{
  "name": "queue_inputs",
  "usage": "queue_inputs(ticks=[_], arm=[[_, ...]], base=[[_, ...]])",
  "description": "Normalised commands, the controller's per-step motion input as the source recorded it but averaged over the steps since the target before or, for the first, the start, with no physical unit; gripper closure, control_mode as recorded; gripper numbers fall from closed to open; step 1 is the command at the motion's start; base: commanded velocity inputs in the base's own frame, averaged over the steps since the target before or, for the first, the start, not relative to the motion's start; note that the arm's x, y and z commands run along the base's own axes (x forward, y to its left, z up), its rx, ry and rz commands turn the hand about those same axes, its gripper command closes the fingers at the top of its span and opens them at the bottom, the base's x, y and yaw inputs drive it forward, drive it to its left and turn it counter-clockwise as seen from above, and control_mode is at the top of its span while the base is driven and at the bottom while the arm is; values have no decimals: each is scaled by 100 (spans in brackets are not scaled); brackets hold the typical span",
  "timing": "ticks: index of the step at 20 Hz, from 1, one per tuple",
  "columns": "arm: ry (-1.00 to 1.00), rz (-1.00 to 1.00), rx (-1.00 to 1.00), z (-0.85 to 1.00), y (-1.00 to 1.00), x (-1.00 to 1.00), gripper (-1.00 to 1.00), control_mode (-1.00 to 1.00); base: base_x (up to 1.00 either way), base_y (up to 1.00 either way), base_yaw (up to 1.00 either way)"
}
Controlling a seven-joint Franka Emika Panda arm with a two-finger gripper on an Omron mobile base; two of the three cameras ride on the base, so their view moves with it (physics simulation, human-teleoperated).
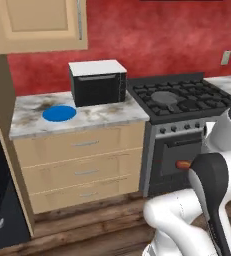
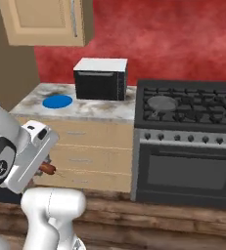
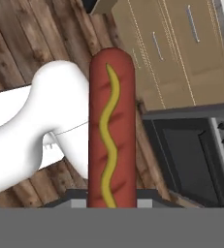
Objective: Place the cold items (tangerine and orange) from the fridge in one tupperware on the dining counter. Place the warm items (kebab skewer and hot dog) in the stove area in another tupperware.
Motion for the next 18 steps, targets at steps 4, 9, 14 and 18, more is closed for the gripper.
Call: queue_inputs(ticks=[4, 9, 14, 18], arm=[[0, 0, 0, 0, 0, 0, 100, 100], [0, 0, 0, 0, 0, 0, 100, 100], [0, 0, 0, 0, 0, 0, 100, 100], [0, 0, 0, 0, 0, 0, 100, 100]], base=[[-58, 0, -58], [-49, 0, -67], [-48, 0, -72], [-61, 0, -70]])
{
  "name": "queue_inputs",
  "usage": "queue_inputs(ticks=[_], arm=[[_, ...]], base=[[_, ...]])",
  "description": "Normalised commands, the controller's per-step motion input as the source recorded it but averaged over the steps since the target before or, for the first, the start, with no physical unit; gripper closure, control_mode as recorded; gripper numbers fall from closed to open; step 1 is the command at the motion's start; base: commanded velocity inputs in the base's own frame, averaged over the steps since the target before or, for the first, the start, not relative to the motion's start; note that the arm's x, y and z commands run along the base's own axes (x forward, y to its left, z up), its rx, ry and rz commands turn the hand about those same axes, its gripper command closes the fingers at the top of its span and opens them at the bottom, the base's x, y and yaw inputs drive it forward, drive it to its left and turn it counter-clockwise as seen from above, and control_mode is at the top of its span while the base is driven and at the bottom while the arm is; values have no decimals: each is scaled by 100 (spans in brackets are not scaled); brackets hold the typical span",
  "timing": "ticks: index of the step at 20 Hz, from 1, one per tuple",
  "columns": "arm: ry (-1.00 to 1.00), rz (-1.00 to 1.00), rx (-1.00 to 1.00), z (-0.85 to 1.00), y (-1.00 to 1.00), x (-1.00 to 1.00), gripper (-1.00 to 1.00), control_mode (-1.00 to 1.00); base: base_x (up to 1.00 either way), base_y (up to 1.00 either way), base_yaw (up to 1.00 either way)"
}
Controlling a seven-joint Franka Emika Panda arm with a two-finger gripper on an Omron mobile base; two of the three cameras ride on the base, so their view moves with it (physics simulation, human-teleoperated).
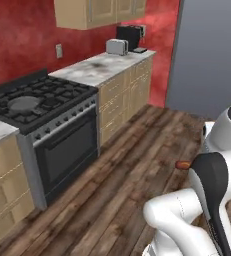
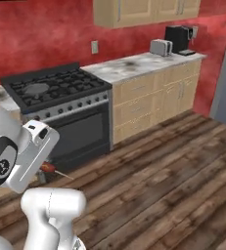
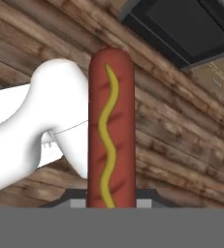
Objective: Place the cold items (tangerine and orange) from the fridge in one tupperware on the dining counter. Place the warm items (kebab skewer and hot dog) in the stove area in another tupperware.
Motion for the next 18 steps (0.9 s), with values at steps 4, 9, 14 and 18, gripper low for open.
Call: queue_inputs(ticks=[4, 9, 14, 18], arm=[[0, 0, 0, 0, 0, 0, 100, 100], [0, 0, 0, 0, 0, 0, 100, 100], [0, 0, 0, 0, 0, 0, 100, 100], [0, 0, 0, 0, 0, 0, 100, 100]], base=[[-72, 0, -66], [-82, 0, -62], [-98, 0, -51], [-100, -23, -23]])
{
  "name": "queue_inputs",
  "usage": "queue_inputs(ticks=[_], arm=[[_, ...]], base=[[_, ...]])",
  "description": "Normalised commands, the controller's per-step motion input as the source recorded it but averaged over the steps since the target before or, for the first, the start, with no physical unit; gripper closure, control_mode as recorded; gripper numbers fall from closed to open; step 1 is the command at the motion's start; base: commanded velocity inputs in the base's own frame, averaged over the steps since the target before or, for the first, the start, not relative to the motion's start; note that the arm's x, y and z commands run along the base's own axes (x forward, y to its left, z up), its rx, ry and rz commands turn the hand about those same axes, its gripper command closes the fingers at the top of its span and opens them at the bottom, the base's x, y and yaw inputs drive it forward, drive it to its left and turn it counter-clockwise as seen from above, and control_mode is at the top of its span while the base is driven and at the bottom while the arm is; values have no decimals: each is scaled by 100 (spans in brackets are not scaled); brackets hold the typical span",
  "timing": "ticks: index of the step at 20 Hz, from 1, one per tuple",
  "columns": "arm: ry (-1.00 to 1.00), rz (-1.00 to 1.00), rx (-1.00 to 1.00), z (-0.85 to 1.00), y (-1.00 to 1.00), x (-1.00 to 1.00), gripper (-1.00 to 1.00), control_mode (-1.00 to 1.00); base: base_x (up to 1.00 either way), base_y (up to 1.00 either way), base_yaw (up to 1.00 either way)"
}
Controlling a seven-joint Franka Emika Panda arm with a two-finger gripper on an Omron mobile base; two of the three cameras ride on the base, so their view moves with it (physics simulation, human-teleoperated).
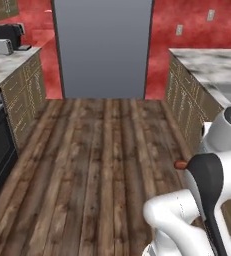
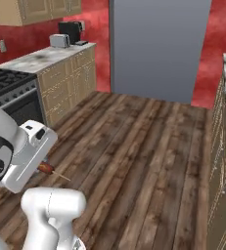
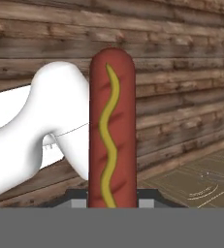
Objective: Place the cold items (tangerine and orange) from the fridge in one tupperware on the dining counter. Place the warm items (kebab skewer and hot dog) in the stove area in another tupperware.
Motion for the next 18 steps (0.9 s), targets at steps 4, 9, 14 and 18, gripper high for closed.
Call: queue_inputs(ticks=[4, 9, 14, 18], arm=[[0, 0, 0, 0, 0, 0, 100, 100], [0, 0, 0, 0, 0, 0, 100, 100], [0, 0, 0, 0, 0, 0, 100, 100], [0, 0, 0, 0, 0, 0, 100, 100]], base=[[-100, -46, -7], [-100, -63, 0], [-100, -71, 0], [-100, -42, -9]])
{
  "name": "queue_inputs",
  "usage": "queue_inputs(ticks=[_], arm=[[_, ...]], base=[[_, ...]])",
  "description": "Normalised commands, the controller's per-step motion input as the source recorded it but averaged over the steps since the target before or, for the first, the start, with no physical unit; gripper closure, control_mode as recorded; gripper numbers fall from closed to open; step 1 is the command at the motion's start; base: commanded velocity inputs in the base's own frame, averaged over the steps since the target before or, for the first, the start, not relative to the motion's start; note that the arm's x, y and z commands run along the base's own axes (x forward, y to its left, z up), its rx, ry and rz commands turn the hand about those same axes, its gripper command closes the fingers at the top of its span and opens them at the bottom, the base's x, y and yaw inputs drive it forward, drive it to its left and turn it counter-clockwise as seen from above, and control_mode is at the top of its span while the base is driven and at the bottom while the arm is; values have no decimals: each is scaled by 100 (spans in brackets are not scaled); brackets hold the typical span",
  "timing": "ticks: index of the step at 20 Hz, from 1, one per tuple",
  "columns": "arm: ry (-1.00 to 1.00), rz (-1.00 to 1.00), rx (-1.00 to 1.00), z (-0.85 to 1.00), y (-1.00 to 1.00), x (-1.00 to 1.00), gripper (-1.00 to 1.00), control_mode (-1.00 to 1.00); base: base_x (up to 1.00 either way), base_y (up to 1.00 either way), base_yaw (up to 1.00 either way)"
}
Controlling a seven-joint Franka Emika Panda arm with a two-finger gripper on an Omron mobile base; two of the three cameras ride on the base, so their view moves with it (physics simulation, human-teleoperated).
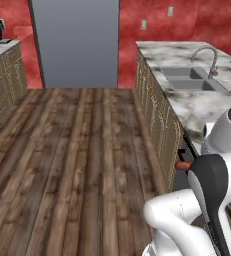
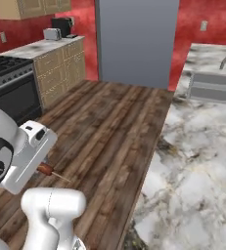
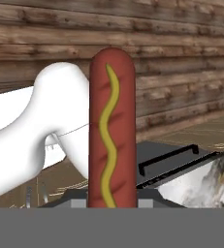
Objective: Place the cold items (tangerine and orange) from the fridge in one tupperware on the dining counter. Place the warm items (kebab skewer and hot dog) in the stove area in another tupperware.
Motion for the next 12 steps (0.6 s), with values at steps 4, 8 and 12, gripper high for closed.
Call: queue_inputs(ticks=[4, 8, 12], arm=[[0, 0, 0, 0, 0, 0, 100, 100], [0, 0, 0, 0, 0, 0, 100, 100], [0, 0, 0, 0, 0, 0, 100, 100]], base=[[-100, -14, -22], [-100, -14, -23], [-100, -11, -26]])
